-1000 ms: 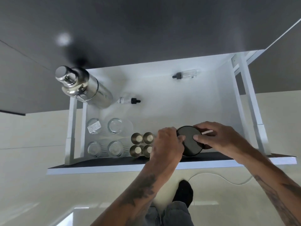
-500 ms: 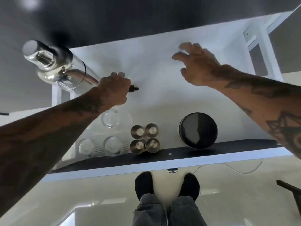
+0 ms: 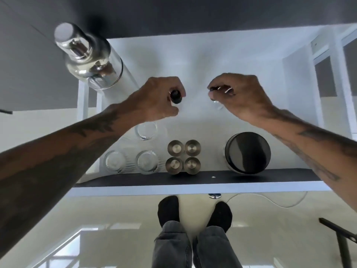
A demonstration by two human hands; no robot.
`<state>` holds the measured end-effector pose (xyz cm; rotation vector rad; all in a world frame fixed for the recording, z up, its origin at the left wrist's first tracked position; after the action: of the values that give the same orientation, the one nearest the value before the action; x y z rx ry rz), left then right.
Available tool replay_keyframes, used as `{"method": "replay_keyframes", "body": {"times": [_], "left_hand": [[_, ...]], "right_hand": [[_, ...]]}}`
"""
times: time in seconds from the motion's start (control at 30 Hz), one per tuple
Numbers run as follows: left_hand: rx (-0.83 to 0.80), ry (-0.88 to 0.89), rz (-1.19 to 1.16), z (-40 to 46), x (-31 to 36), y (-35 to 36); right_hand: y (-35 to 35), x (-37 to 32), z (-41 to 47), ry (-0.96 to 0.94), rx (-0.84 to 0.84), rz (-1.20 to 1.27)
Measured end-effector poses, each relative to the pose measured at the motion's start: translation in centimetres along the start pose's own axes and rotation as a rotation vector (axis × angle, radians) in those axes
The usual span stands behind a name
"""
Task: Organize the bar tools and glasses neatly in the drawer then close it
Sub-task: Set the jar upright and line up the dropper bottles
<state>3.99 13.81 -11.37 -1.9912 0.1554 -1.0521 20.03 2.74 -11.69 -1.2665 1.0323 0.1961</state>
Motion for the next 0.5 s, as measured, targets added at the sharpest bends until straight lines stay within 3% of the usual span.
{"method": "replay_keyframes", "body": {"times": [0.1,0.23,0.5], "left_hand": [[-0.091,0.045,0.059,-1.2,0.8,0.9],[-0.21,0.128,0.258,-2.1,1.1,2.6],[-0.305,0.188,0.444,-3.3,1.0,4.3]], "right_hand": [[1.9,-1.6,-2.7,0.066,-0.129,0.172],[3.9,-2.6,-4.0,-0.049,-0.313,0.105],[5.3,-4.4,-4.6,-0.153,-0.467,-0.024]]}}
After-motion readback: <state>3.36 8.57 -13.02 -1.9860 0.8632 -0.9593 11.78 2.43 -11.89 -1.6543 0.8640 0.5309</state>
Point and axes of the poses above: each hand's wrist, its own z-axis towards the middle knuckle, its own y-axis out of the palm, x = y × z, the point moved 7 cm from there along z, towards the middle knuckle, and after that the axes turned 9 degrees about x, right-handed, at the moved point
